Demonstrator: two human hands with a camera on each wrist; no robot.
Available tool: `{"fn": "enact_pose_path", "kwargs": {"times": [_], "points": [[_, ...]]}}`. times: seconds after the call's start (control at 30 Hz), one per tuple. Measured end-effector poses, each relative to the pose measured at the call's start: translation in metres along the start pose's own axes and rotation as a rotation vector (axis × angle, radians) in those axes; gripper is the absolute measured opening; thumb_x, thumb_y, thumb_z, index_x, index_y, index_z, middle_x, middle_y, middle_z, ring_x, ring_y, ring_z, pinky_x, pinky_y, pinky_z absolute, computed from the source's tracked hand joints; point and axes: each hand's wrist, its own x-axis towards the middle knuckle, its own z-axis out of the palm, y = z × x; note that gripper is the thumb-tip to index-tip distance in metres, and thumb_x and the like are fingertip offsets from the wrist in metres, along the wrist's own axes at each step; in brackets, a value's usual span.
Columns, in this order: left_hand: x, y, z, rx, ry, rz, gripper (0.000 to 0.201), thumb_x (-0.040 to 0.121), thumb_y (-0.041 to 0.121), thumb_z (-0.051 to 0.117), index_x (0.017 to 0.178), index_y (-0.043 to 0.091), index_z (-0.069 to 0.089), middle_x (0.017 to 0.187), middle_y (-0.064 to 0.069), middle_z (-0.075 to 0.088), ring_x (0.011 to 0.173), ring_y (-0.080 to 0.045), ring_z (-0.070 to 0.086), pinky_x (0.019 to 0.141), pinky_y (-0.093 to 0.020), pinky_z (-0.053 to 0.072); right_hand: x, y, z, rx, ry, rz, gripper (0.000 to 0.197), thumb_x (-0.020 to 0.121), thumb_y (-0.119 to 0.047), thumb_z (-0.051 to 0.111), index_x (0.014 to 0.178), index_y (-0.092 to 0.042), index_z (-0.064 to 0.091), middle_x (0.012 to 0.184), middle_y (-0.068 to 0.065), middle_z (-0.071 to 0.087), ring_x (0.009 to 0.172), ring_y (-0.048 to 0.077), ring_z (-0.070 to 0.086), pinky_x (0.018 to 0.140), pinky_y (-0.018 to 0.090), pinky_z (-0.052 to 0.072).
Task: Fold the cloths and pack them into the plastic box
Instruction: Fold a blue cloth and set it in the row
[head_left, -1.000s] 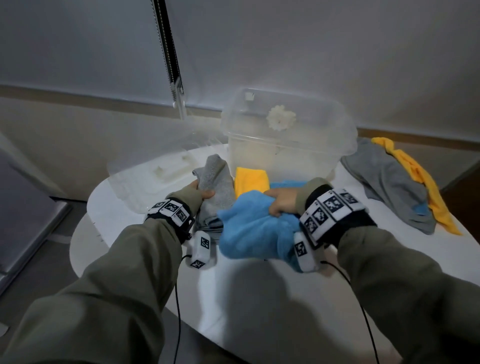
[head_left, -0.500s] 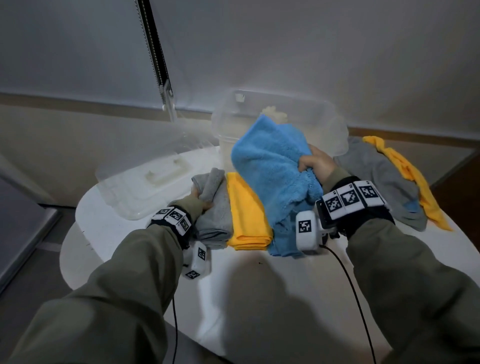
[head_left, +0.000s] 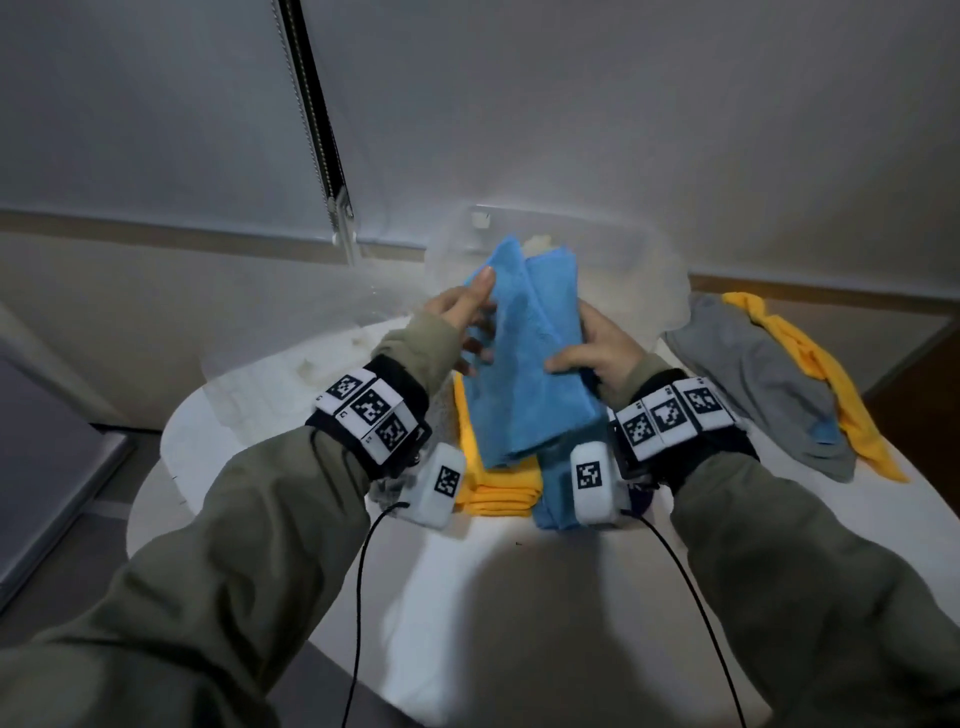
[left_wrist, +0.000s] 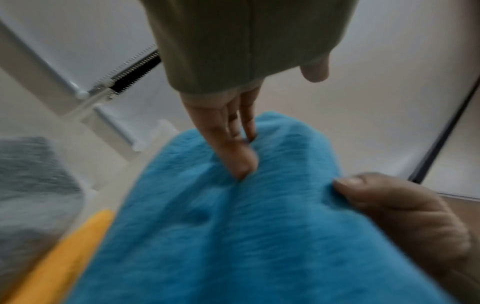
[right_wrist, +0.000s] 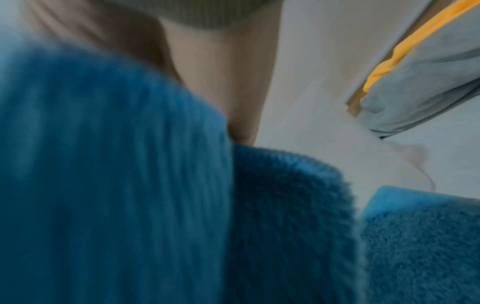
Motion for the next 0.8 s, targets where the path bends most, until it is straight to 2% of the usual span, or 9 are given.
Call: {"fn": "enact_pose_path", "kwargs": {"times": [0.07, 0.17, 0.23, 0.37, 0.43, 0.5, 0.57, 0.73, 0.8], "points": [[-0.003, 0.009, 0.016, 0.027, -0.05, 0.002, 0.042, 0.092, 0.049, 0.042, 0.109, 0.012, 0.054, 0.089, -0.007, 0.059, 0.069, -0.021, 0.061, 0.055, -0.03, 0.055, 0.0, 0.0, 0.01, -0.1, -0.05, 0.001, 0.06, 0.059, -0.001, 0.065, 0.116, -0.014, 0.046, 0.101, 0.003, 0.058, 0.1, 0.019, 0.056, 0.091, 0.036, 0.048], [-0.004, 0.007, 0.028, 0.008, -0.008, 0.085, 0.034, 0.093, 0.025, 0.052, 0.12, 0.003, 0.051, 0.08, 0.002, 0.058, 0.067, -0.007, 0.056, 0.05, -0.011, 0.05, -0.002, -0.006, 0.016, -0.082, 0.013, 0.001, 0.033, 0.076, -0.013, 0.069, 0.102, -0.021, 0.051, 0.094, 0.002, 0.062, 0.091, 0.018, 0.062, 0.082, 0.035, 0.051], [-0.004, 0.005, 0.028, -0.036, -0.011, 0.096, 0.03, 0.091, 0.021, 0.055, 0.118, 0.006, 0.052, 0.081, 0.004, 0.058, 0.069, -0.007, 0.058, 0.053, -0.011, 0.05, -0.006, -0.01, 0.014, -0.018, 0.025, 0.006, 0.03, 0.085, -0.014, 0.065, 0.11, -0.018, 0.049, 0.092, 0.003, 0.065, 0.084, 0.018, 0.065, 0.077, 0.033, 0.051], [-0.009, 0.002, 0.032, -0.156, 0.012, 0.129, 0.021, 0.085, 0.007, 0.062, 0.101, 0.015, 0.05, 0.083, -0.001, 0.061, 0.066, -0.009, 0.064, 0.059, -0.023, 0.055, -0.012, -0.017, 0.019, -0.135, -0.018, 0.006, 0.039, 0.086, -0.016, 0.064, 0.119, -0.023, 0.044, 0.103, -0.002, 0.062, 0.097, 0.017, 0.061, 0.083, 0.035, 0.052], [-0.011, 0.004, 0.038, -0.239, 0.003, 0.135, 0.02, 0.09, 0.01, 0.056, 0.107, 0.011, 0.047, 0.084, -0.004, 0.061, 0.065, -0.01, 0.064, 0.062, -0.026, 0.057, -0.01, -0.019, 0.024, -0.143, 0.055, -0.041, 0.03, 0.084, -0.016, 0.066, 0.106, -0.023, 0.047, 0.098, 0.001, 0.061, 0.09, 0.016, 0.062, 0.073, 0.029, 0.053], [-0.011, 0.008, 0.04, -0.304, -0.005, 0.123, 0.018, 0.095, 0.022, 0.047, 0.111, 0.013, 0.047, 0.087, -0.006, 0.062, 0.071, -0.014, 0.065, 0.069, -0.031, 0.056, -0.009, -0.022, 0.027, -0.075, 0.129, -0.076, 0.019, 0.084, -0.013, 0.066, 0.09, -0.023, 0.05, 0.082, 0.004, 0.059, 0.068, 0.013, 0.062, 0.055, 0.024, 0.05], [-0.009, 0.01, 0.039, -0.345, -0.037, 0.104, 0.036, 0.092, 0.038, 0.045, 0.116, 0.012, 0.049, 0.094, -0.01, 0.064, 0.079, -0.021, 0.065, 0.075, -0.037, 0.056, -0.009, -0.024, 0.026, -0.005, 0.153, -0.085, 0.017, 0.085, -0.006, 0.064, 0.084, -0.019, 0.052, 0.071, 0.004, 0.055, 0.053, 0.01, 0.058, 0.045, 0.021, 0.047], [-0.014, 0.012, 0.041, -0.384, -0.107, 0.074, 0.065, 0.082, 0.051, 0.048, 0.125, 0.001, 0.049, 0.108, -0.021, 0.062, 0.089, -0.03, 0.064, 0.083, -0.04, 0.054, -0.009, -0.026, 0.024, 0.029, 0.171, -0.062, 0.021, 0.086, 0.004, 0.058, 0.084, -0.018, 0.056, 0.076, 0.002, 0.063, 0.06, 0.012, 0.065, 0.052, 0.028, 0.058], [-0.016, 0.012, 0.042, -0.318, -0.12, 0.141, 0.063, 0.072, 0.042, 0.064, 0.121, 0.004, 0.05, 0.106, -0.013, 0.064, 0.086, -0.017, 0.067, 0.081, -0.033, 0.056, -0.008, -0.028, 0.023, 0.064, 0.255, -0.059, 0.019, 0.087, 0.001, 0.057, 0.084, -0.017, 0.056, 0.077, 0.003, 0.064, 0.058, 0.01, 0.065, 0.047, 0.024, 0.054]]}}
